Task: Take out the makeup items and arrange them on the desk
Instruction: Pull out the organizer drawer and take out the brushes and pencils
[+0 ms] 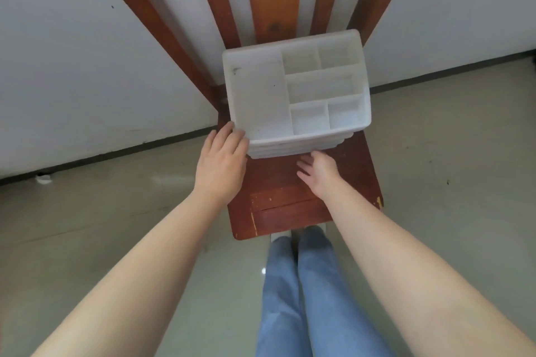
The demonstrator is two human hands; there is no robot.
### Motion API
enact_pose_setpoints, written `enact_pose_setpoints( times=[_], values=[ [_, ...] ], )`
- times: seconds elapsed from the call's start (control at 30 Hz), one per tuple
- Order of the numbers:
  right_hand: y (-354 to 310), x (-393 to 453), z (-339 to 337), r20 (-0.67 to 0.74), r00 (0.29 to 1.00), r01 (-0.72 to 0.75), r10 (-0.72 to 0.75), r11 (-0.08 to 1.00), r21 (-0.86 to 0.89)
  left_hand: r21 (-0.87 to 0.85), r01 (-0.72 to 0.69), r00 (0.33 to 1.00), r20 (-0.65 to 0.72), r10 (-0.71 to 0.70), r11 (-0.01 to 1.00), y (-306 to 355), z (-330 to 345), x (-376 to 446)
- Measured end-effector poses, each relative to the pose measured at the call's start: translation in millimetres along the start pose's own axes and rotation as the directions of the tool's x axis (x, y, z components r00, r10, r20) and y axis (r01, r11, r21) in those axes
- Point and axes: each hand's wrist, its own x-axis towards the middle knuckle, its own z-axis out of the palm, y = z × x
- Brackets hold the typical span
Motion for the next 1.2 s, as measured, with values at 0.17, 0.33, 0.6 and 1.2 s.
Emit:
enact_pose_setpoints(
  times=[0.17, 0.33, 0.6, 1.2],
  values=[
    [-9.0, 23.0, 11.2, 0.023, 0.999, -0.047, 0.042, 0.94, 0.338, 0.059, -0.12, 0.975, -0.18, 0.129, 0.991, 2.9, 4.7, 12.6],
    [-11.3, 27.8, 6.5, 0.066, 0.998, -0.045, 0.021, 0.923, 0.382, 0.051, -0.133, 0.976, -0.165, 0.14, 0.99, 5.3, 2.1, 15.0],
    [-17.3, 32.2, -10.3, 0.114, 0.993, -0.038, 0.007, 0.961, 0.276, 0.054, -0.124, 0.99, -0.058, 0.127, 0.991, 20.4, -4.0, 21.9],
    [36.2, -7.6, -71.7, 0.007, 0.994, -0.093, 0.107, 0.898, -0.431, 0.171, -0.195, 0.981, 0.054, 0.189, 0.966, 44.2, 27.2, -16.4]
  ],
)
